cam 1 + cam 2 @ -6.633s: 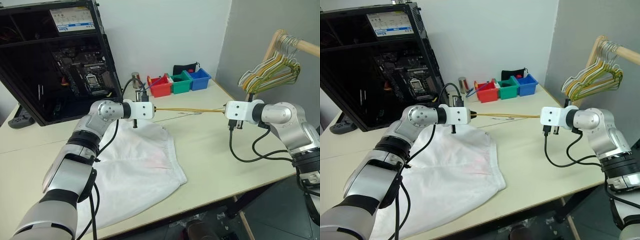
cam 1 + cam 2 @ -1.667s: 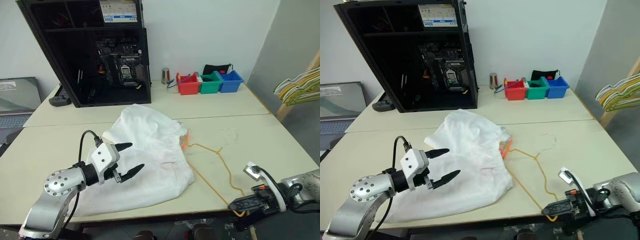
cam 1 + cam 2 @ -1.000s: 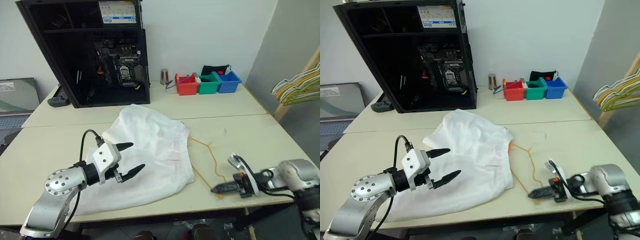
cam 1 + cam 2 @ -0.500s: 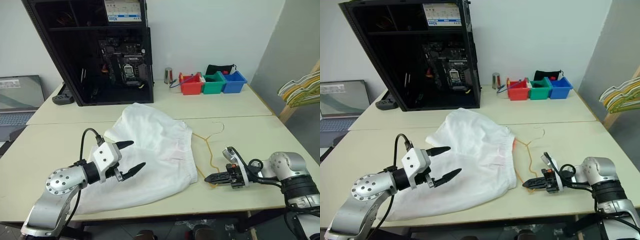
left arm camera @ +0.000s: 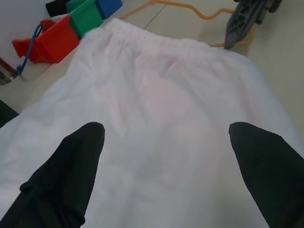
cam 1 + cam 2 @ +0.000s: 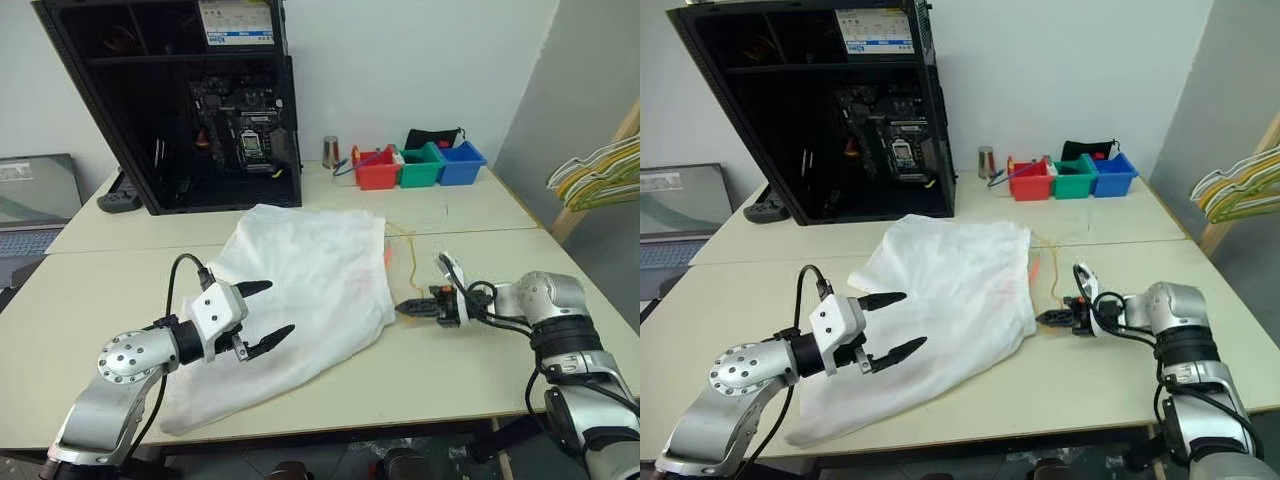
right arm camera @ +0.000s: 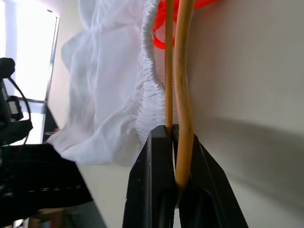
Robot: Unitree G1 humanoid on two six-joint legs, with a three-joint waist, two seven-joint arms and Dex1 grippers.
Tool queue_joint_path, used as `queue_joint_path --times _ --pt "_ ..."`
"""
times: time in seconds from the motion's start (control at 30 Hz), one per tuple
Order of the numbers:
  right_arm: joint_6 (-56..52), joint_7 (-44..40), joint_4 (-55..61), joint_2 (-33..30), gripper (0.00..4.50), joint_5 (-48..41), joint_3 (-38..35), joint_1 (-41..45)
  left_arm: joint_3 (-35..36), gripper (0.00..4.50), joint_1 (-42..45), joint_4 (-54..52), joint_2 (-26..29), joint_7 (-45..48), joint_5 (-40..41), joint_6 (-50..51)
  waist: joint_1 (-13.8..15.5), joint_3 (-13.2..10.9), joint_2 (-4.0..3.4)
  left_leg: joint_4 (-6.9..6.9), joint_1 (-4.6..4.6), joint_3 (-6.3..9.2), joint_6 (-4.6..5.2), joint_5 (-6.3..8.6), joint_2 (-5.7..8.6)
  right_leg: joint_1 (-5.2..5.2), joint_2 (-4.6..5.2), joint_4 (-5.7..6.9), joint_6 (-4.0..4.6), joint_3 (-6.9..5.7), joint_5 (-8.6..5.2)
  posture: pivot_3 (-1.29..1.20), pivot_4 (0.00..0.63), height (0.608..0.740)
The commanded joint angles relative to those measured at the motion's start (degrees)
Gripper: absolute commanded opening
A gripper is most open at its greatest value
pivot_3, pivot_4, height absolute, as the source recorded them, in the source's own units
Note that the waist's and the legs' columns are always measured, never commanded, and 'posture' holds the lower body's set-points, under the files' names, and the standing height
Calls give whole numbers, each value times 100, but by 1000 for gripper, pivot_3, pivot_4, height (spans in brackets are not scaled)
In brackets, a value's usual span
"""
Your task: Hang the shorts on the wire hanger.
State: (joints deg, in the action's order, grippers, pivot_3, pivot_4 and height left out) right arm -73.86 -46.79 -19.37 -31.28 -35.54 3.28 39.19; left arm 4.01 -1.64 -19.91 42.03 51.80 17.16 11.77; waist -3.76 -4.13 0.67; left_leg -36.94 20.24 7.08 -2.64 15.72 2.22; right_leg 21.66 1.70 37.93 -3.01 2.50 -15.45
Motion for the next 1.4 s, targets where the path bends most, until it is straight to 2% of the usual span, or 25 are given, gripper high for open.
queue_joint_path --times 0.03,0.13,0.3,0.4,0.5,0.67,0.87,1.13,1.3,1.4 --pt "733 -171 1217 -382 0 332 265 297 114 4479 685 -172 573 618 727 949 -1 2 1 -3 18 2 0 0 0 16 0 3 0 -3 0 -72 0 740" --pt "1362 -195 1619 -576 0 764 605 324 157 4479 1582 48 907 938 1208 1629 -5 3 4 -7 57 11 0 -1 1 54 -2 8 -1 -12 2 -75 0 740" --pt "2489 264 1687 -499 0 1761 1060 508 102 4479 4185 1601 1144 1397 1386 2150 -53 0 12 -10 60 9 -1 -2 6 54 -4 9 -1 -13 2 -76 0 740" --pt "3386 510 1647 -434 0 2502 1433 527 -225 4479 5400 2754 1049 1693 848 1595 -119 3 8 -8 57 4 -2 -2 8 53 -3 8 -3 -4 4 -75 0 740" --pt "4032 631 1618 -370 0 2988 1631 460 -632 4479 6108 3811 972 2037 165 652 -172 4 5 -4 58 2 -5 -4 8 62 -1 4 2 6 7 -79 0 740" --pt "4879 752 1718 -354 0 3653 1834 310 -1185 4479 6827 5543 519 1963 -950 -1310 -191 4 7 -3 63 17 -27 -16 9 68 2 4 28 7 21 -88 0 740" --pt "5443 953 1946 -335 0 4401 2012 196 -1709 4479 7465 7268 -109 1494 -2049 -3074 -185 4 11 -6 71 26 -23 -15 14 70 38 4 26 8 21 -125 0 740" --pt "5387 975 2130 -181 0 4985 1990 153 -1869 4479 7418 7862 -412 2106 -2373 -3706 -423 5 11 -7 71 30 -6 -5 17 68 46 9 24 5 20 -173 0 740" --pt "5332 897 2056 -213 0 5072 1883 -100 -1757 4479 7923 8338 -385 1634 -2618 -3831 -566 6 12 -11 70 37 -4 -5 16 65 46 14 23 2 20 -186 0 740" --pt "5330 890 1999 -211 0 5079 1847 -162 -1669 4479 8103 8491 -394 1651 -2588 -3762 -629 6 12 -13 69 41 -3 -5 18 64 48 17 22 -1 20 -189 0 740"
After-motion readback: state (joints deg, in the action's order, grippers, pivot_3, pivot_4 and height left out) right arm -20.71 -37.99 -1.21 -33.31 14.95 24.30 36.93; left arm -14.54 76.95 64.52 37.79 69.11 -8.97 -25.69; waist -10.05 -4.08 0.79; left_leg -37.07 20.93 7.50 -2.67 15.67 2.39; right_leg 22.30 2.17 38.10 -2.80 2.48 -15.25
